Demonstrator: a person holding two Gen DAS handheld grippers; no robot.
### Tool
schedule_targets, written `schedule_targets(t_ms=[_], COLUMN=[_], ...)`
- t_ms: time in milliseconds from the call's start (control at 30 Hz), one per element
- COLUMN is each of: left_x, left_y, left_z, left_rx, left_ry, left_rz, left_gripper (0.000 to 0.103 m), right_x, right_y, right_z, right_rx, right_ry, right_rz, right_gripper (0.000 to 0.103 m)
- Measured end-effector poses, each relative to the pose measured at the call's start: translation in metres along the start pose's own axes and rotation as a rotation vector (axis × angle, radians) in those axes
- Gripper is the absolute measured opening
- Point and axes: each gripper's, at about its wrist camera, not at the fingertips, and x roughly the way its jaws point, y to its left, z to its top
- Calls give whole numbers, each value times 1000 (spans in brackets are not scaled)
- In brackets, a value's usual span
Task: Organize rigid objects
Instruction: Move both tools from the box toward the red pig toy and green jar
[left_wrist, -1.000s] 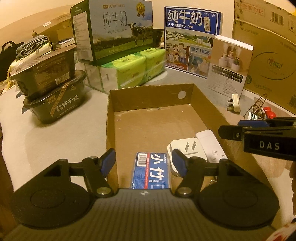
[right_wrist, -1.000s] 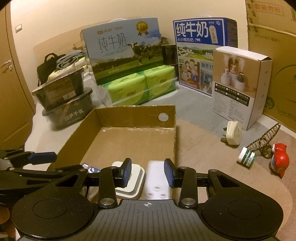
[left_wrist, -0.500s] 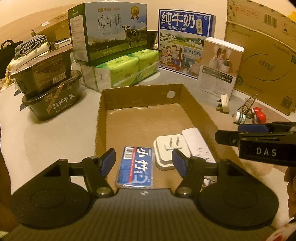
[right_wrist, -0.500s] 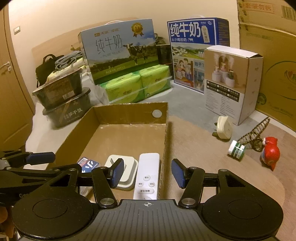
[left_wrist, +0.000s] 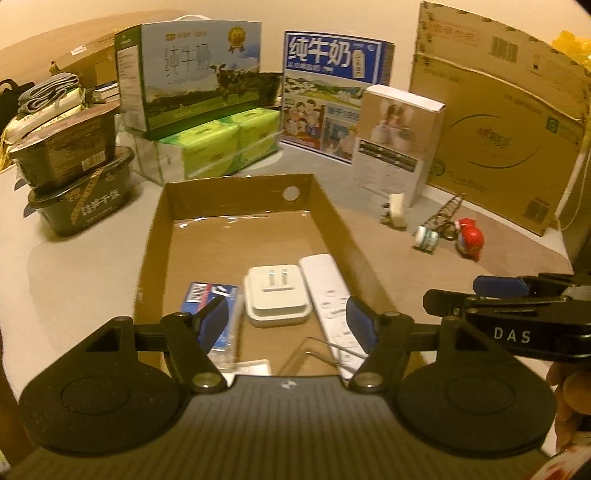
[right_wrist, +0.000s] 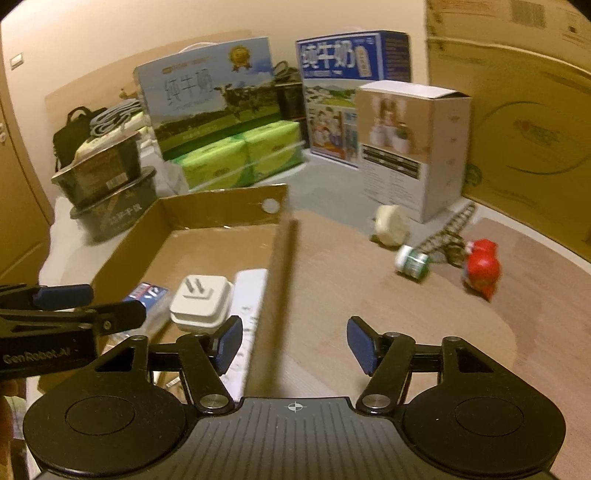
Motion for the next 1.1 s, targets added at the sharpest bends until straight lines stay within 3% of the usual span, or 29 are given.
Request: schedule_targets(t_ms=[333, 1100], left_x=[-11, -9], left_y=[-44, -115], left_z=[-4, -1], left_rx=[14, 85], left_ry=[-11, 1], left_rz=[-47, -125], left_gripper=[73, 76], right_x=[-35, -90], right_y=[-47, -133], right_z=[-15, -31], right_rx=[70, 214], right_ry=[4, -23], right_rz=[-68, -176], right_gripper=[74, 76])
